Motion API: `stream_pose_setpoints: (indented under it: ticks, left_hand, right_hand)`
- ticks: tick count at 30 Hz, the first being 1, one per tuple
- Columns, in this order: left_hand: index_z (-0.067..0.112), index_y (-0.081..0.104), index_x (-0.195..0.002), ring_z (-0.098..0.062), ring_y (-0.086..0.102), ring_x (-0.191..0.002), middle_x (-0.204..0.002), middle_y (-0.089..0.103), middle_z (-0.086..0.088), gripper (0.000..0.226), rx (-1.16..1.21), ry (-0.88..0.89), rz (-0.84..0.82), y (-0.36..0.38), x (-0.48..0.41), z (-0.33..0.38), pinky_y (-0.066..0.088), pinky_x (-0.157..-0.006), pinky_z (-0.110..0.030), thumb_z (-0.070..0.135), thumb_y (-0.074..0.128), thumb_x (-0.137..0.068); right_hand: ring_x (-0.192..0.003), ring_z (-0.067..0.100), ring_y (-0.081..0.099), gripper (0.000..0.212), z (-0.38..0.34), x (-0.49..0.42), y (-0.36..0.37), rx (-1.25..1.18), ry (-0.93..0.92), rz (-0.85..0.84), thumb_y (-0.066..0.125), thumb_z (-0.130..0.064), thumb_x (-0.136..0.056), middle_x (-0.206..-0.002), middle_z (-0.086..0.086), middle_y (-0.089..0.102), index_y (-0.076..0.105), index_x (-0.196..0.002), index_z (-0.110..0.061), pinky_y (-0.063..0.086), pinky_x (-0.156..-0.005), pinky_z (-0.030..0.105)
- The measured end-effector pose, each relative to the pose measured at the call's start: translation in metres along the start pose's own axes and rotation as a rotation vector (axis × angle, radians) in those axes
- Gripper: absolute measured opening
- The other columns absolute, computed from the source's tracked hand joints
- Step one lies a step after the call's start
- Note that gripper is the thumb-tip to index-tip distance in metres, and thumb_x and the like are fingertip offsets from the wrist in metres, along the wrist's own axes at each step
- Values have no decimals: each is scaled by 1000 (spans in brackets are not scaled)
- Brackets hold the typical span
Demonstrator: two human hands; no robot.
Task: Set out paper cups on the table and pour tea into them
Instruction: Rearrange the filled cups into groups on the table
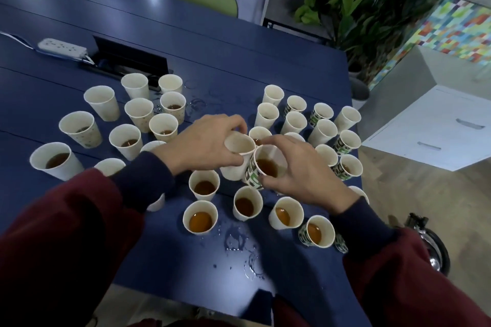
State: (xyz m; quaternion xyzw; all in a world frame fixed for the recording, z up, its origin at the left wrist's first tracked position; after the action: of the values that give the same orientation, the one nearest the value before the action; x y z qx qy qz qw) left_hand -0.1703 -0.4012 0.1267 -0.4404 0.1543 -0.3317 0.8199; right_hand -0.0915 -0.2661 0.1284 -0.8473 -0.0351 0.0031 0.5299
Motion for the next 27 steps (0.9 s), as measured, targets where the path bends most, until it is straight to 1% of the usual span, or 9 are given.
stream_pose_setpoints:
  ticks: [5,8,13,14,17,19,21,24,27]
  left_hand:
    - [33,56,-101,-21,59,-90,-94,67,9,43,42,-33,22,-29,-39,-32,50,-81,-42,48,64,-61]
    - [30,56,-102,-23,59,-90,-95,67,8,40,49,-53,47,-43,-70,-59,49,-78,-39,41,70,-66]
    - [24,55,-103,-26,55,-92,-96,63,1,38,-28,-127,48,-49,-128,-115,38,-71,-33,33,74,-72]
    - [23,54,-103,-27,55,-93,-96,62,0,38,-51,-142,39,-47,-139,-125,37,-71,-34,32,74,-72]
    - [22,51,-106,-29,54,-98,-98,55,0,41,-99,-179,12,-36,-168,-149,47,-81,-41,34,73,-73]
    - [20,50,-112,-31,53,-101,-101,53,-2,45,-133,-216,5,-28,-182,-160,50,-85,-46,35,72,-76]
    - [17,49,-115,-33,54,-103,-106,55,-8,47,-147,-251,28,-22,-198,-174,50,-84,-47,37,71,-78]
    - [15,47,-119,-35,54,-104,-112,53,-10,47,-156,-277,32,-14,-210,-186,44,-75,-42,37,68,-84]
    - [16,45,-124,-32,52,-106,-116,50,-9,47,-172,-288,-1,-5,-216,-192,37,-71,-38,37,65,-87]
  right_hand:
    - [-112,18,59,69,1,-60,-9,-28,43,1,67,-53,-66,-121,-5,65,55,-129,-27,47,-93,38]
    - [-112,20,58,66,10,-105,-12,-49,94,-2,77,-41,-71,-122,0,64,57,-131,-22,46,-94,35]
    - [-114,24,56,63,40,-189,-7,-30,173,45,79,-32,-74,-124,4,60,53,-130,-19,44,-94,36]
    - [-114,24,54,63,46,-206,-5,-18,183,53,80,-31,-74,-125,5,58,52,-130,-18,43,-92,35]
    - [-102,22,51,64,62,-248,0,21,197,68,81,-31,-76,-124,4,51,50,-131,-17,39,-83,32]
    - [-99,21,50,64,73,-271,8,55,201,48,81,-31,-77,-122,4,49,49,-131,-17,39,-82,31]
    - [-103,26,54,62,85,-298,20,89,201,12,81,-31,-77,-120,7,51,51,-129,-16,44,-86,36]
    - [-107,29,55,61,103,-326,43,157,227,-59,80,-34,-78,-121,8,53,51,-129,-16,43,-87,37]
    - [-109,31,56,61,118,-341,64,230,248,-108,78,-37,-79,-123,9,55,51,-129,-15,44,-86,39]
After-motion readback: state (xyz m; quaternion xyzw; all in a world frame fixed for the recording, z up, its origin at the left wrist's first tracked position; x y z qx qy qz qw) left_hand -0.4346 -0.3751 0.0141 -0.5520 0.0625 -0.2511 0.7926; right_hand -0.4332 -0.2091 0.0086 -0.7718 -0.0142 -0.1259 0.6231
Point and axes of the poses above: each hand's wrist, its own x-axis away from the middle knuckle, its own y-axis out of the palm, z = x × y, the point moved 9 cm from there along -x, towards the middle knuckle
